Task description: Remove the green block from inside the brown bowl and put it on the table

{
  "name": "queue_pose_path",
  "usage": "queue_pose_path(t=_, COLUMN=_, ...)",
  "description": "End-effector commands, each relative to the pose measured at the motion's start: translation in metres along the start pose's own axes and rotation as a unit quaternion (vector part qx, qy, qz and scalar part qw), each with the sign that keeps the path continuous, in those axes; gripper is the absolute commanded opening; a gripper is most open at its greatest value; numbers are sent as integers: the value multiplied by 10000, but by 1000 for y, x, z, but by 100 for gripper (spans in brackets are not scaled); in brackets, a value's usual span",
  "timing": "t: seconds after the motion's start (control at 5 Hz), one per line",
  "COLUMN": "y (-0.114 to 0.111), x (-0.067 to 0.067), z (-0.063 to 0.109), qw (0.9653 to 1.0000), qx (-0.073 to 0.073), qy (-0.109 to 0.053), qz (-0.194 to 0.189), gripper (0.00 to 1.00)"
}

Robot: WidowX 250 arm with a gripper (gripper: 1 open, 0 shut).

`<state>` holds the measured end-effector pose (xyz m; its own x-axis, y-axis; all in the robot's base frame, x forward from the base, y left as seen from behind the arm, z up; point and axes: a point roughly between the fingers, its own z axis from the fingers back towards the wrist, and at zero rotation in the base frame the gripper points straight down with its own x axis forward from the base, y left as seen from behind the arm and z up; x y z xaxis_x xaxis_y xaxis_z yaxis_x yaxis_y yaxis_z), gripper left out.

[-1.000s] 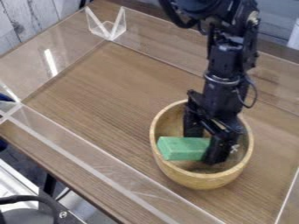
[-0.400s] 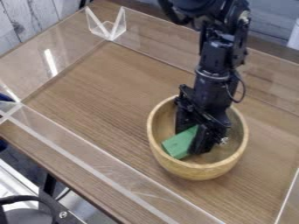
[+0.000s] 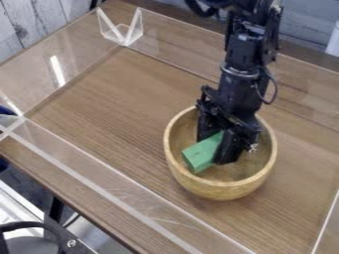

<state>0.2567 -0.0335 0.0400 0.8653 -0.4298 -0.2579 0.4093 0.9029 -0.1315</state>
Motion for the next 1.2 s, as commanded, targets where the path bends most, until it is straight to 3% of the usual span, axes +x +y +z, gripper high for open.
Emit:
queue_pose_path(t=0.0, y=-2, x=10, z=24, qw=9986, qx=332, qy=-414, qz=-74, gripper=0)
queue_pose_path(t=0.2, y=-6, x=13, z=26, qw=9977, qx=501, qy=-436, qz=-111, gripper=0)
queue_pose_path(t=0.6, y=-8, x=16, z=43, qw=9983, qx=541, qy=-213, qz=106, gripper=0)
queue_pose_path(t=1.0, y=-8, x=35, z=42, qw=9983, qx=564, qy=-148, qz=45, gripper=0)
